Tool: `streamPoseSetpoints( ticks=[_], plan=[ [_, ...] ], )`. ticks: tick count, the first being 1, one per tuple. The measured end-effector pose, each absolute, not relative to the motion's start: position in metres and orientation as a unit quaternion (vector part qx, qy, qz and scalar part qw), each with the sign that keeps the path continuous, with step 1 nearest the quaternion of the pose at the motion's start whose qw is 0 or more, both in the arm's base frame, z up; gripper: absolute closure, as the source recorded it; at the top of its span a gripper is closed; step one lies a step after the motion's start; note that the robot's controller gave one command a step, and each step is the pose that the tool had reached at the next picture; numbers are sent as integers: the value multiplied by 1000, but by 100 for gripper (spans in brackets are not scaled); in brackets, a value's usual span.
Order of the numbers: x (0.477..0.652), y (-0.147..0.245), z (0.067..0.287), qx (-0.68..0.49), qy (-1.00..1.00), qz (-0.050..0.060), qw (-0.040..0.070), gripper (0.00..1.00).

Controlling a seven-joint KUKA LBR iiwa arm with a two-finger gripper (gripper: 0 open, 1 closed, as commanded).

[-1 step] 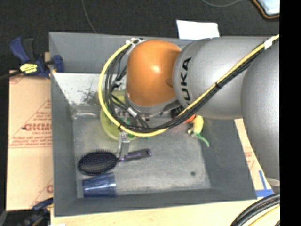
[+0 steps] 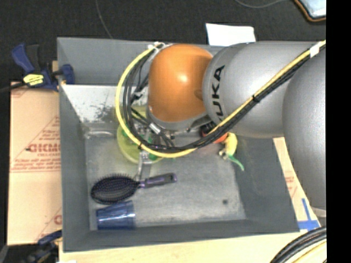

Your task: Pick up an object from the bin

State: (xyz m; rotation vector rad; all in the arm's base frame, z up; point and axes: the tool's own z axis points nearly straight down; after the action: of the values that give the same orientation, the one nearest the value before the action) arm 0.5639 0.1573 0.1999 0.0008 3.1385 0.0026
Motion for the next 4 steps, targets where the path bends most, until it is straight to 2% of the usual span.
streamPoseSetpoints(
  ticks=[1,2,3,4],
  plan=[
    [568,91,69,-66,998,1,4,0],
    [548,115,145,-49,999,2,6,0],
    [559,111,100,-155,988,0,1,0],
    [562,125,71,-15,1000,3,7,0]
  ],
)
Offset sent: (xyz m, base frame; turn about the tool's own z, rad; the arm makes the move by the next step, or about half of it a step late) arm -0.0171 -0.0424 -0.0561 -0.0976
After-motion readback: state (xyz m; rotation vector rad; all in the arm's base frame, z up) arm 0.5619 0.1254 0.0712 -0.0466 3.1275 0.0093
